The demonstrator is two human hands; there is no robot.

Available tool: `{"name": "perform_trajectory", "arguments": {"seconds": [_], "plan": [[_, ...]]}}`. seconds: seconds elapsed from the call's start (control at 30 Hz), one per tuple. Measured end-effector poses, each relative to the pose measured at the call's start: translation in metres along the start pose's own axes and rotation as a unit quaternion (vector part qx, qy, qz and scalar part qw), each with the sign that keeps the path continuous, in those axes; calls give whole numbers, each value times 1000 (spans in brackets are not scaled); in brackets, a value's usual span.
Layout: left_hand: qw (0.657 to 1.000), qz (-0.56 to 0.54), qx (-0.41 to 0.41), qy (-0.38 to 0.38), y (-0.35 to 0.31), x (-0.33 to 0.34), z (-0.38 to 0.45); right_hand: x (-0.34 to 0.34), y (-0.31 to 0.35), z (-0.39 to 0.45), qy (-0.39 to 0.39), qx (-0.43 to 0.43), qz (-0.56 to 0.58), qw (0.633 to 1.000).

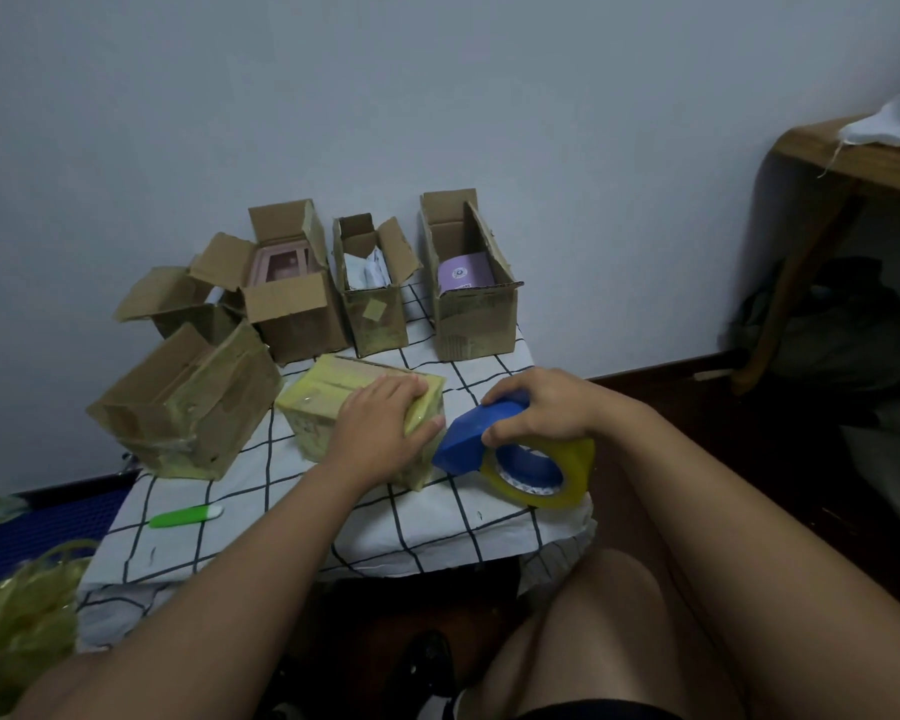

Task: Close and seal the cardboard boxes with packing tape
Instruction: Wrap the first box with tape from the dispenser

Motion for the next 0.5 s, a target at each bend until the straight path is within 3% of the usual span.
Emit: {"name": "perform_trajectory", "arguments": {"seconds": [0.5], "plan": [[999,31,-17,-21,-3,1,-3,-10,34,33,24,20,-61,998]]}}
Point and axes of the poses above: each hand's wrist, its own z-axis towards the middle knuckle, its own x-axis out of the palm, y = z × x, the point moved 8 cm from there along z, towards the middle knuckle, and after that the axes turned 6 degrees about -x, right-handed, at the moved point
